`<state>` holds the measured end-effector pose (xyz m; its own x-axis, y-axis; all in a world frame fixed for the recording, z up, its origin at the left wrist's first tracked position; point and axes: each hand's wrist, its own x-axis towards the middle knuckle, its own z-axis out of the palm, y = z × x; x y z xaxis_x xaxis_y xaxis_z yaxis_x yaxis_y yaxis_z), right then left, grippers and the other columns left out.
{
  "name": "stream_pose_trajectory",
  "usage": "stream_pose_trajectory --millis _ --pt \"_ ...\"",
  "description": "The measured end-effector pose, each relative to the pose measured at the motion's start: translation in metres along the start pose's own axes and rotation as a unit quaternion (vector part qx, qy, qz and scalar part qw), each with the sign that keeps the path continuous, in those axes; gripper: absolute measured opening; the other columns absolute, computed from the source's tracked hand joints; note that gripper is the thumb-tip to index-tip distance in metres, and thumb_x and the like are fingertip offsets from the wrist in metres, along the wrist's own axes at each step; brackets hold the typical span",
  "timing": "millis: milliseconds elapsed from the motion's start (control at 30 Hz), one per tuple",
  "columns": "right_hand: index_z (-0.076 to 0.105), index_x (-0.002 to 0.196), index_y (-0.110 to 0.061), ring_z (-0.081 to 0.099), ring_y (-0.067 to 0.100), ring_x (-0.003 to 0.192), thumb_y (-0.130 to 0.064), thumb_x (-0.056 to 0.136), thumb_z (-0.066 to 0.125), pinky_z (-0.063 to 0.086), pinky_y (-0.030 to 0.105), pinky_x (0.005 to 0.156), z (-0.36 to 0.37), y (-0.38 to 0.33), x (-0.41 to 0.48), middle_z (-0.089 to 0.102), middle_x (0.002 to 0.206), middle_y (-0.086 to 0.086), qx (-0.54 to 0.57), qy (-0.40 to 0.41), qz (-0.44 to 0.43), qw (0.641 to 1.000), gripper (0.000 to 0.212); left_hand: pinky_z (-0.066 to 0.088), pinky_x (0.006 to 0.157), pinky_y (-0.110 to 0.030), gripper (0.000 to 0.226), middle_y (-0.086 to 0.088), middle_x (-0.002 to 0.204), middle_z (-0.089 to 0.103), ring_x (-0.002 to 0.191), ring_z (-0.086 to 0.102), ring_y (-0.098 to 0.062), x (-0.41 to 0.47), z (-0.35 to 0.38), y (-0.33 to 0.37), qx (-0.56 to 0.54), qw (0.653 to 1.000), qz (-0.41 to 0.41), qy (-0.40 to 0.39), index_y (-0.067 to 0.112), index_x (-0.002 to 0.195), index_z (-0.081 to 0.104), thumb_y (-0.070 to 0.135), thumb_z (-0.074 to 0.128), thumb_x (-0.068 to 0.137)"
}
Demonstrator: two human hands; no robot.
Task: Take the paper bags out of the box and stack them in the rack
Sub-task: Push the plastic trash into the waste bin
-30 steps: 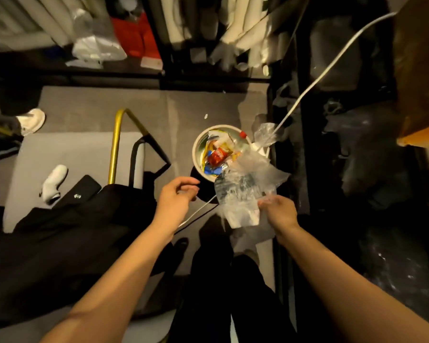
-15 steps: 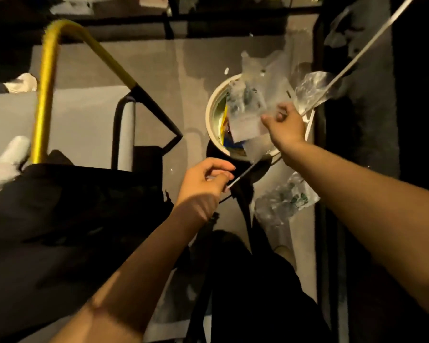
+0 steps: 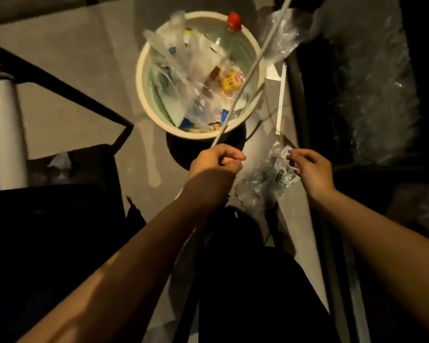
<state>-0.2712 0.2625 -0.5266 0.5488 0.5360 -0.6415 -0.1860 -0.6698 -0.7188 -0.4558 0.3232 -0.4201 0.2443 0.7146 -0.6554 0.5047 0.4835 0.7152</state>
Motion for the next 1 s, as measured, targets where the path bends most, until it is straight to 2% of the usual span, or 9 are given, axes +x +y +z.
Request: stream_pose_trajectory --millis 200,333,400,500,567,667,767,900,1000 --pt "0.061 0.117 -0.01 0.053 0.012 0.088 -0.008 0.092 0.054 0.041 0.011 0.064 -0.014 0.088 0.052 0.056 0.112 0.008 -0.012 -0.018 0.072 0.997 0.025 0.039 0.052 -0.008 0.018 0.001 0.074 0.056 0.06 0.053 0.002 0.073 0.077 -0.068 -0.022 0.995 -0.062 -0.082 0.01 0.106 0.062 0.006 0.057 0.089" --pt "0.058 0.092 -0.009 0.039 0.008 0.063 0.002 0.085 0.055 0.034 0.019 0.054 -0.007 0.141 0.081 0.051 0.087 0.004 -0.075 0.036 0.137 0.987 0.013 0.047 0.075 -0.027 0.032 -0.014 0.113 0.061 0.091 0.058 -0.021 0.115 0.112 -0.127 -0.019 0.988 -0.116 -0.101 0.01 0.118 0.057 0.004 0.061 0.086" --pt "0.058 0.088 -0.009 0.043 0.013 0.065 -0.003 0.085 0.058 0.04 0.024 0.059 -0.003 0.165 0.094 0.052 0.082 0.005 -0.08 0.04 0.188 0.978 0.006 0.047 0.071 -0.023 0.047 -0.012 0.125 0.054 0.095 0.054 -0.023 0.133 0.129 -0.148 -0.014 0.987 -0.12 -0.11 0.009 0.131 0.049 0.003 0.061 0.086" --pt "0.048 0.127 -0.002 0.053 0.013 0.073 -0.012 0.084 0.067 0.048 0.023 0.056 0.009 0.194 0.108 0.057 0.109 0.009 0.057 -0.011 0.25 0.966 0.048 0.043 0.062 -0.01 0.052 -0.004 0.117 0.048 0.097 0.055 -0.021 0.152 0.153 -0.172 0.019 0.985 -0.089 -0.144 0.009 0.139 0.043 0.001 0.057 0.089" --pt "0.05 0.129 0.0 0.064 0.017 0.077 -0.007 0.081 0.071 0.052 0.019 0.051 0.018 0.206 0.115 0.063 0.118 0.013 0.148 -0.045 0.24 0.958 0.054 0.038 0.075 -0.007 0.05 -0.006 0.127 0.05 0.116 0.051 -0.02 0.159 0.167 -0.183 0.033 0.984 -0.06 -0.165 0.005 0.138 0.042 -0.001 0.055 0.09" --pt "0.062 0.116 0.004 0.066 0.033 0.098 0.003 0.076 0.069 0.055 0.04 0.087 0.03 0.223 0.124 0.064 0.116 0.024 0.156 -0.053 0.213 0.963 0.041 0.039 0.08 -0.003 0.048 -0.005 0.13 0.05 0.119 0.047 -0.014 0.165 0.177 -0.197 0.033 0.98 -0.067 -0.185 0.001 0.137 0.042 -0.002 0.054 0.091" --pt "0.063 0.112 0.003 0.064 0.036 0.1 0.005 0.08 0.064 0.05 0.046 0.095 0.034 0.222 0.127 0.065 0.113 0.025 0.154 -0.057 0.186 0.969 0.033 0.038 0.104 -0.026 0.049 -0.014 0.14 0.046 0.127 0.045 -0.024 0.174 0.176 -0.205 0.046 0.981 -0.055 -0.182 0.003 0.139 0.039 0.002 0.053 0.092" --pt "0.06 0.118 -0.003 0.066 0.03 0.096 0.006 0.08 0.063 0.054 0.039 0.086 0.026 0.198 0.118 0.068 0.11 0.017 0.127 -0.063 0.126 0.982 0.04 0.039 0.081 -0.01 0.041 -0.009 0.127 0.053 0.113 0.05 -0.018 0.165 0.165 -0.189 0.057 0.988 -0.021 -0.14 0.007 0.133 0.047 0.004 0.053 0.093" --pt "0.061 0.118 -0.004 0.066 0.022 0.083 0.008 0.079 0.063 0.055 0.028 0.07 0.017 0.167 0.09 0.07 0.103 0.013 0.092 -0.068 0.111 0.987 0.041 0.036 0.078 -0.015 0.036 -0.012 0.12 0.059 0.111 0.055 -0.024 0.144 0.147 -0.17 0.106 0.989 0.034 -0.102 0.009 0.125 0.054 0.005 0.057 0.09"
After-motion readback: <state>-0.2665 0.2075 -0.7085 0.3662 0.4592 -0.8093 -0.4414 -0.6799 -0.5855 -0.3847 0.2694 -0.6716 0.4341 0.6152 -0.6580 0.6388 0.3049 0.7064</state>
